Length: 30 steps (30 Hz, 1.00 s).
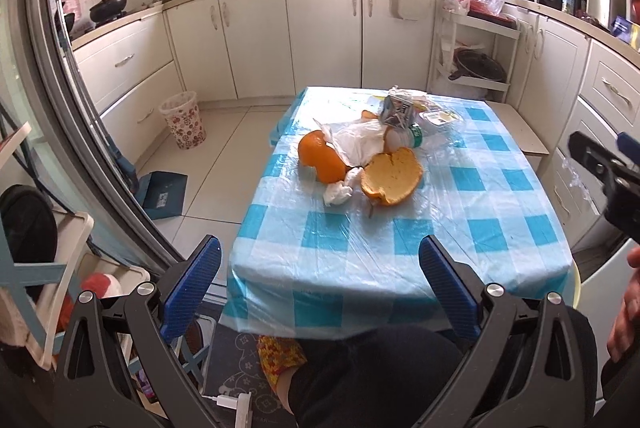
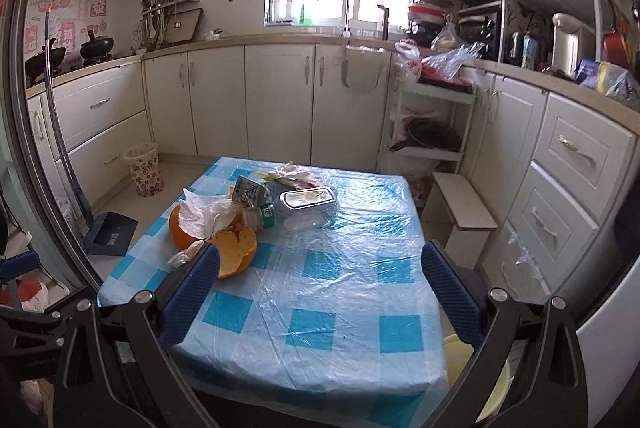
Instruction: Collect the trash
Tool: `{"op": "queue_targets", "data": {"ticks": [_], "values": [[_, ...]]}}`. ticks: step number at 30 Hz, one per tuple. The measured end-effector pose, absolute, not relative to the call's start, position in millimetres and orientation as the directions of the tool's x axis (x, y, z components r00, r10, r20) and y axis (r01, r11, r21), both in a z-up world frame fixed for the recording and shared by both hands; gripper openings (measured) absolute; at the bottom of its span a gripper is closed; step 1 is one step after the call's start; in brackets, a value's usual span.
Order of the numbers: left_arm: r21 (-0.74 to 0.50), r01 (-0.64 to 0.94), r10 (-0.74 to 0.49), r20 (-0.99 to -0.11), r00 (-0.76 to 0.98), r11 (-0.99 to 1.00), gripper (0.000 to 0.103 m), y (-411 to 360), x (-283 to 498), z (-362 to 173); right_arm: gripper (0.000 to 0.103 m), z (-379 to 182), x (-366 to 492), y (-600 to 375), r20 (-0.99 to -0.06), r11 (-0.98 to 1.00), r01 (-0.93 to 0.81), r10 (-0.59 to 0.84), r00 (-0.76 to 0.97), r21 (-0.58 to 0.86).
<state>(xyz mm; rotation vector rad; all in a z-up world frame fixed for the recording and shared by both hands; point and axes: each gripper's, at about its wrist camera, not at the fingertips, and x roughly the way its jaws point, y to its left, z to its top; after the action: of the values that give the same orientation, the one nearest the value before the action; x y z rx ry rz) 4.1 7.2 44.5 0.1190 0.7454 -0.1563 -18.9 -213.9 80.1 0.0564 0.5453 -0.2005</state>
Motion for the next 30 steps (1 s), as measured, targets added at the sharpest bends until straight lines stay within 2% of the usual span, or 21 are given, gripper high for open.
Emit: {"op": "queue_targets", "data": {"ticks": [10,14,16,20,22,23,25,26,27,28,30], "values": [[-0.034,0.155,-0.128,-0.751,0.648,0.987,0.095,23.6,97.4,16.0,0.097,14.5,104.6,-215.6,-0.747,0.984,0.138,-0.011,0.665,0.108],[-0.070,0.136,-0.141,-0.768,0.625,0.988,0.095,24.3,133.3,3.2,0.095,-14.1,134.9,-207.9,-0.784,0.982,0.134,0.019,0.621,0.130],[-0.077,0.137,-0.146,-0.775,0.615,0.987,0.092,20.3,147.7,-2.5,0.082,-26.6,145.3,-207.3,-0.795,0.980,0.134,0.039,0.606,0.150],[-0.077,0.138,-0.146,-0.779,0.609,0.987,0.086,2.8,178.0,-11.6,0.072,-48.8,159.7,-210.5,-0.817,0.971,0.138,0.082,0.571,0.193],[-0.085,0.131,-0.147,-0.785,0.601,0.988,0.083,-5.2,191.0,-17.0,0.062,-54.5,163.9,-211.8,-0.822,0.967,0.132,0.109,0.559,0.218],[-0.098,0.134,-0.159,-0.793,0.588,0.986,0.080,-10.0,199.0,-21.0,0.058,-56.0,165.3,-211.9,-0.822,0.966,0.128,0.118,0.557,0.226],[-0.106,0.124,-0.159,-0.802,0.576,0.987,0.073,-18.9,211.3,-27.8,0.041,-59.3,167.6,-212.6,-0.824,0.962,0.119,0.141,0.549,0.244],[-0.102,0.123,-0.154,-0.807,0.570,0.987,0.064,-23.6,216.6,-31.3,0.035,-61.3,168.2,-213.2,-0.825,0.958,0.116,0.159,0.543,0.261],[-0.094,0.124,-0.148,-0.814,0.562,0.988,0.051,-28.8,222.1,-35.1,0.021,-63.4,169.7,-213.6,-0.826,0.955,0.113,0.175,0.536,0.276],[-0.085,0.121,-0.139,-0.819,0.557,0.989,0.043,-32.6,225.7,-38.2,0.012,-64.1,170.1,-214.5,-0.823,0.949,0.105,0.200,0.531,0.299],[-0.093,0.127,-0.147,-0.834,0.532,0.988,0.008,-39.3,234.6,-46.0,0.008,-62.5,169.0,-217.2,-0.815,0.942,0.100,0.220,0.536,0.321]]}}
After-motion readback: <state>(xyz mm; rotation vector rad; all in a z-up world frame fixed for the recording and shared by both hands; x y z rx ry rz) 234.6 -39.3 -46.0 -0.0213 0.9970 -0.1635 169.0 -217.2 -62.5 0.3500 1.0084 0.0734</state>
